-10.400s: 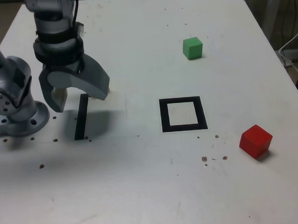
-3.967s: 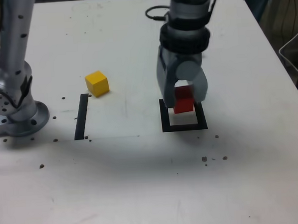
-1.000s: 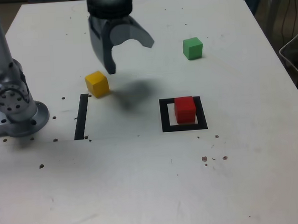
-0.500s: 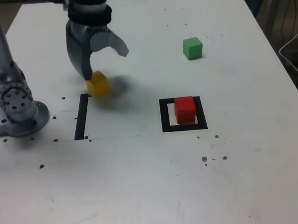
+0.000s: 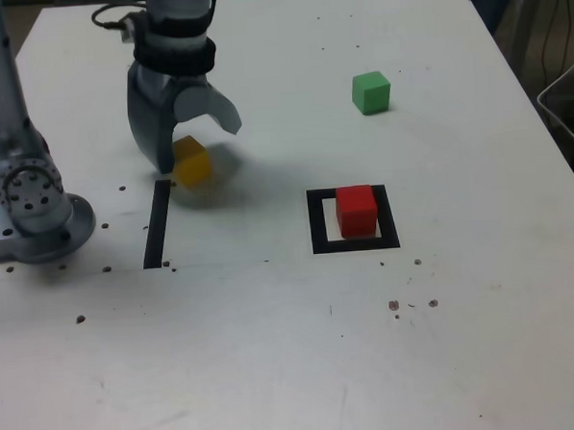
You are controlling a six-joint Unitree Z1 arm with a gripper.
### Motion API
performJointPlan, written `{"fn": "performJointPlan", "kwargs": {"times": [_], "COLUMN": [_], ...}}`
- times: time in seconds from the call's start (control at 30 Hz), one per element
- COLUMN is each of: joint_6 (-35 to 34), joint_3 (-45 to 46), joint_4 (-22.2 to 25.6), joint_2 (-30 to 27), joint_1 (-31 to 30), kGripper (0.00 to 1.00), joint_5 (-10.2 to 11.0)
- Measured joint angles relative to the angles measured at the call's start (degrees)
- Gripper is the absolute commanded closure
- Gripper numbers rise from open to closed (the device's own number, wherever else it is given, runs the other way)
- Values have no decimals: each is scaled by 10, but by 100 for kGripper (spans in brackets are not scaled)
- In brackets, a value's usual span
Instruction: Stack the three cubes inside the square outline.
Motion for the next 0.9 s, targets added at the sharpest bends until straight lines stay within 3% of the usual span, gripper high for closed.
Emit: {"fn": "performJointPlan", "kwargs": {"times": [0.17,0.6,0.9], "joint_6": [0,-1,2], "joint_3": [5,0,-3], "joint_4": [-12,-21,-32], "joint_2": [10,15,16], "joint_1": [1,3,3], "kGripper": [20,62,83], "joint_5": [-1,-10,-8]}}
